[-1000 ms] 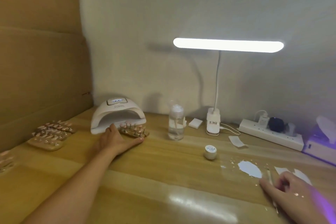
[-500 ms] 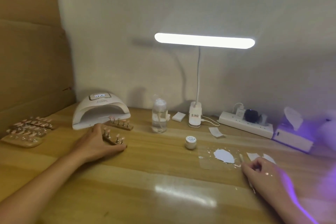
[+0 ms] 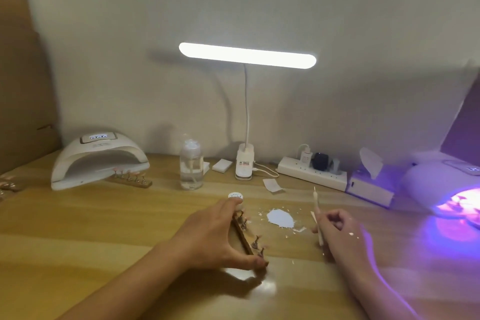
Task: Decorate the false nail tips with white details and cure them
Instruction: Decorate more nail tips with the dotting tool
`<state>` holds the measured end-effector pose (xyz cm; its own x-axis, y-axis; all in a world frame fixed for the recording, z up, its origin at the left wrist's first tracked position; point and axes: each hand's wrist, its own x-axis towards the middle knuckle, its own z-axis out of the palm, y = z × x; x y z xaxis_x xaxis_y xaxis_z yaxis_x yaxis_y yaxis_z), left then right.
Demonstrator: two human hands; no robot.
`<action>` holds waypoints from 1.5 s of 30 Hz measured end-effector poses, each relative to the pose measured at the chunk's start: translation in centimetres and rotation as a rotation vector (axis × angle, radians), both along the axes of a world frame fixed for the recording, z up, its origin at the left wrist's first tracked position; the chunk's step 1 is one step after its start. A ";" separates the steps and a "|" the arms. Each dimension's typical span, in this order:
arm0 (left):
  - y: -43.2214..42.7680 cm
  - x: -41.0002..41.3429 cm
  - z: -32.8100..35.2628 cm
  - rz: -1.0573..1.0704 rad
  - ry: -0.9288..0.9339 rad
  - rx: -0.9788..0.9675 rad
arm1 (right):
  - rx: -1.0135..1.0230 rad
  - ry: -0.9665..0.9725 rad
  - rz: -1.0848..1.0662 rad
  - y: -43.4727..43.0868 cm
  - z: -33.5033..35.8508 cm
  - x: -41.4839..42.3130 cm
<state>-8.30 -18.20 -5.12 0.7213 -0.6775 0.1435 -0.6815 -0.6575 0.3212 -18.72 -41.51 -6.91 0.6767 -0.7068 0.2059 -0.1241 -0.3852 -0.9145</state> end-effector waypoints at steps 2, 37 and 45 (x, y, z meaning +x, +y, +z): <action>-0.5 0.4 -0.6 0.016 -0.015 -0.011 | 0.024 -0.030 0.006 0.0 0.1 0.1; 0.5 1.7 -2.1 -0.190 -0.102 -0.271 | -0.285 -0.004 0.128 0.5 -0.5 0.4; 0.4 1.8 -2.0 -0.157 -0.188 -0.283 | -0.532 0.055 0.392 1.9 -0.4 0.1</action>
